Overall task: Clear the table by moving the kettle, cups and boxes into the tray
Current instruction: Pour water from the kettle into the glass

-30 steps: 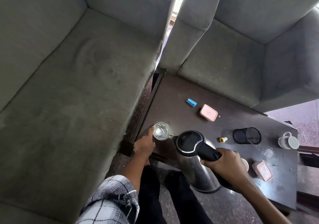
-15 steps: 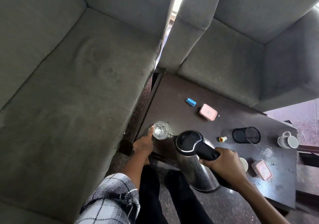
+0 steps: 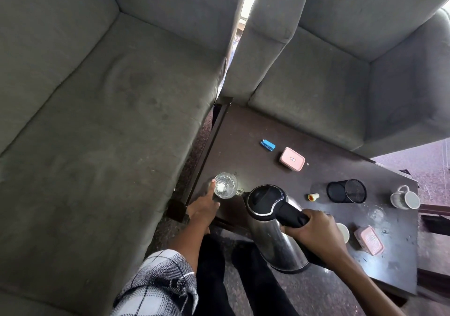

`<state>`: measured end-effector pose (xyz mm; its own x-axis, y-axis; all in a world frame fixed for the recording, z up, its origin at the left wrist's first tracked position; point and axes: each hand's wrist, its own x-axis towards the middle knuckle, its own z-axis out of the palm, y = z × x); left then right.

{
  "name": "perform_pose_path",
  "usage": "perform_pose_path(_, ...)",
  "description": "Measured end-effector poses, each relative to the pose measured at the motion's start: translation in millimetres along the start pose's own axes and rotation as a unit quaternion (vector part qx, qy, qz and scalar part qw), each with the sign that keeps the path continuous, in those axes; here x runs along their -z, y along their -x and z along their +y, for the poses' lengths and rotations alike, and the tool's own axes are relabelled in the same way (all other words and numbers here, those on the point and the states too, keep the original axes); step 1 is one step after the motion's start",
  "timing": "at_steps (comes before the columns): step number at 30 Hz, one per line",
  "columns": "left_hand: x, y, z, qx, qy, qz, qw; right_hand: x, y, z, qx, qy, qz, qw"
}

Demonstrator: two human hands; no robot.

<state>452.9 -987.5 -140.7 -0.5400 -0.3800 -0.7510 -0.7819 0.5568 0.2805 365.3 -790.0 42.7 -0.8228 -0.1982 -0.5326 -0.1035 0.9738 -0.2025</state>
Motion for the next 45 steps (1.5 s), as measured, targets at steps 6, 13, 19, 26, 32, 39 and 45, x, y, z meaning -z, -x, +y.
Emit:
perform_pose_path(6, -17, 5, 10, 0.029, 0.045, 0.085, 0.995, -1, -1, -3, -0.004, -0.002, -0.001, 1.000)
perform_pose_path(13, -21, 0, 22, 0.028, 0.096, 0.103, 0.990, 1, 0, -4, -0.005, 0.011, 0.007, 1.000)
perform_pose_path(19, -18, -6, 20, 0.015, 0.102, 0.122, 0.987, 1, -1, -4, -0.004, 0.018, 0.013, 1.000)
perform_pose_path(26, -19, -5, 18, 0.014, 0.102, 0.139, 0.985, 1, -3, -2, -0.009, 0.047, 0.005, 0.999)
perform_pose_path(32, -16, -8, 19, 0.014, 0.100, 0.137, 0.985, 3, -3, -2, -0.012, 0.050, 0.007, 0.999)
perform_pose_path(39, -17, -11, 18, 0.012, 0.111, 0.134, 0.985, 3, -3, -4, -0.012, 0.053, 0.007, 0.999)
perform_pose_path(45, -17, -11, 18, 0.013, 0.110, 0.133, 0.985, 3, -2, -5, -0.012, 0.046, 0.010, 0.999)
